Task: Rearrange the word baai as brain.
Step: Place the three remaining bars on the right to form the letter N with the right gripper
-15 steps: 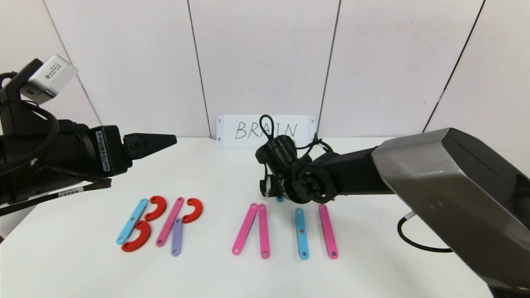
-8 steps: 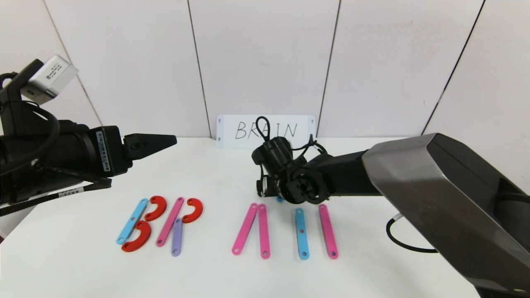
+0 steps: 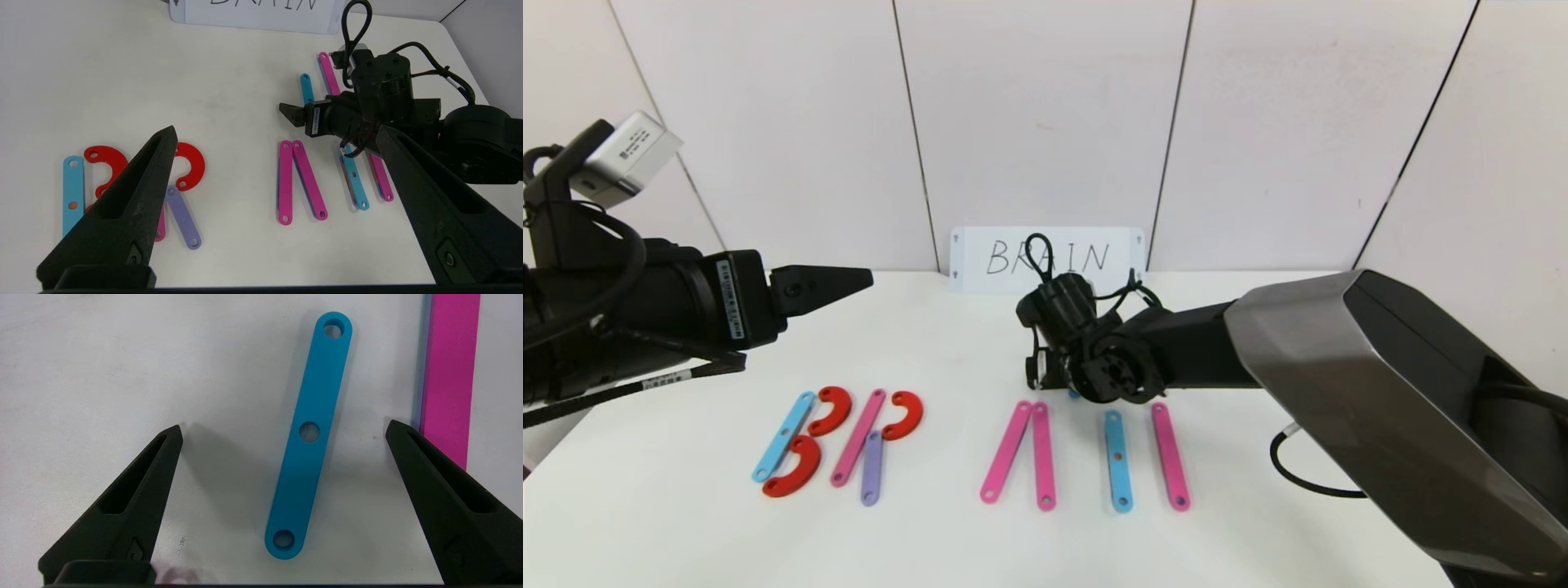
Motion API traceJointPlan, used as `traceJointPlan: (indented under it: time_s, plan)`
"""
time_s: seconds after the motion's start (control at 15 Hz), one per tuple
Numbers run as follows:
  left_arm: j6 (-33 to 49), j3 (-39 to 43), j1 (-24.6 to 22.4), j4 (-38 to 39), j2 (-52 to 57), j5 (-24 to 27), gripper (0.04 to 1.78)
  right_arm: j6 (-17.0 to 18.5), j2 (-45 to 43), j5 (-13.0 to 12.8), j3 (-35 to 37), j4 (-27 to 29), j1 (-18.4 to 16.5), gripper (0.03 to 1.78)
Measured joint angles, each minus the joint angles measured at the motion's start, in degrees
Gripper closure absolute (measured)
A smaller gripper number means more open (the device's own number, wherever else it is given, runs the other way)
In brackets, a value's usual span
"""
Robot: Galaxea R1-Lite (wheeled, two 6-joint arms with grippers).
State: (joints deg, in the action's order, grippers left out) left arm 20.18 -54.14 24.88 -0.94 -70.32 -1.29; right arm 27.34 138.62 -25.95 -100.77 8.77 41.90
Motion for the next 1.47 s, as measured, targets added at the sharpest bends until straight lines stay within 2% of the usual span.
traceJointPlan:
  time_s: [1.47]
  plan:
    - [-0.04, 0.26, 0.09, 0.15, -0.35, 0.00, 0.12, 0.35, -0.20, -0.09, -0.13, -0.06, -0.95, 0.08]
